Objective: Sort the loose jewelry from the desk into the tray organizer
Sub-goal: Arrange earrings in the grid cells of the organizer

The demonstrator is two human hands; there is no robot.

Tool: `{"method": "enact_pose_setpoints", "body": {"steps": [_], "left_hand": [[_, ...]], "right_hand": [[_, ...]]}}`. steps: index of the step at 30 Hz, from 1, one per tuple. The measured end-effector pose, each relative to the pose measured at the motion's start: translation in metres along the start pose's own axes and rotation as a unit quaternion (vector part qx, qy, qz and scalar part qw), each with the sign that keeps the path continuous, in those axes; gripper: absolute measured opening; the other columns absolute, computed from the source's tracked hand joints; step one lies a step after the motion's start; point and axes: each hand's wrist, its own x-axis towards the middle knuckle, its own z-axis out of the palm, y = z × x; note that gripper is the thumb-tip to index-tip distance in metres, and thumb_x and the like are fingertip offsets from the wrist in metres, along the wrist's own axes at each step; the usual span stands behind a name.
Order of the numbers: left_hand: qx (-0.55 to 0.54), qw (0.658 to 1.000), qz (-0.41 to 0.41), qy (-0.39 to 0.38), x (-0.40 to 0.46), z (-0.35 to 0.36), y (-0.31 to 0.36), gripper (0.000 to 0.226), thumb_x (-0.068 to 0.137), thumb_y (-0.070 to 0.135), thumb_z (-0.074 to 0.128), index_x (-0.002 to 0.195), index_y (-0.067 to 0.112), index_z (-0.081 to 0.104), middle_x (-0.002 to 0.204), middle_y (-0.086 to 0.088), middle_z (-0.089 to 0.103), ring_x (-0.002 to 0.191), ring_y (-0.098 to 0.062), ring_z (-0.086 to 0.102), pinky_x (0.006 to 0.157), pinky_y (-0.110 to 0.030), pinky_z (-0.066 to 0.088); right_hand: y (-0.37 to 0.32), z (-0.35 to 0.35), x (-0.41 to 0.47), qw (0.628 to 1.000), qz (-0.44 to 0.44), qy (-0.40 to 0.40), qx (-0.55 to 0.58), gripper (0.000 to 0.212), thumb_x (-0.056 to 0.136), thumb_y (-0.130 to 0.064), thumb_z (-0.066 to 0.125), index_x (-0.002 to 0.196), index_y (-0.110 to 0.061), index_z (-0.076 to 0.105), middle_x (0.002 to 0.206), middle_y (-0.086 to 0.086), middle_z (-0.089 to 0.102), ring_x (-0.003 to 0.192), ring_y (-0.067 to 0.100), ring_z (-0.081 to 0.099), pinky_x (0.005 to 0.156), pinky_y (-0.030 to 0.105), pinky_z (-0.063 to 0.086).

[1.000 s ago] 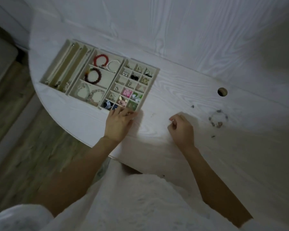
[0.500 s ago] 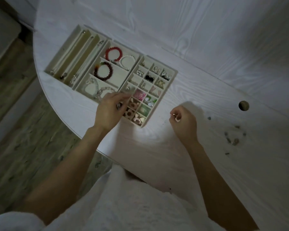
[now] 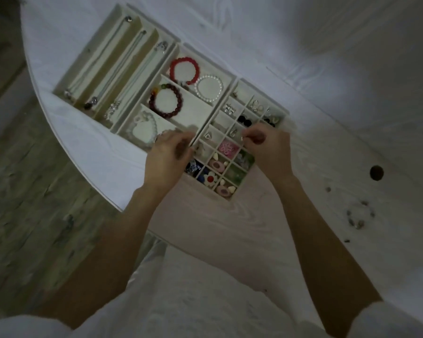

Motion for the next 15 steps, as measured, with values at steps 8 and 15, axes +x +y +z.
{"method": "enact_pose_setpoints", "body": {"steps": [8, 15], "left_hand": [[-0.011, 1.0, 0.017, -0.017, 0.005, -0.002, -0.007, 0.028, 0.088, 0.026, 0.059, 0.113, 0.013, 0.066, 0.101, -0.004, 0.065, 0.092, -0.022, 0.06, 0.077, -0.036, 0.052], [-0.008, 0.999, 0.034, -0.013, 0.008, -0.004, -0.008, 0.028, 0.088, 0.027, 0.058, 0.11, 0.013, 0.068, 0.097, -0.003, 0.066, 0.089, -0.021, 0.06, 0.078, -0.038, 0.052]], "right_hand": [[-0.018, 0.007, 0.003, 0.988, -0.005, -0.033, -0.151, 0.013, 0.083, -0.01, 0.067, 0.094, -0.009, 0.074, 0.09, 0.008, 0.071, 0.076, 0.017, 0.063, 0.074, 0.023, 0.046], [-0.005, -0.009, -0.003, 0.985, 0.031, 0.013, -0.17, 0.017, 0.085, -0.013, 0.062, 0.099, -0.014, 0.071, 0.093, 0.005, 0.054, 0.087, 0.02, 0.05, 0.07, 0.02, 0.03]]}}
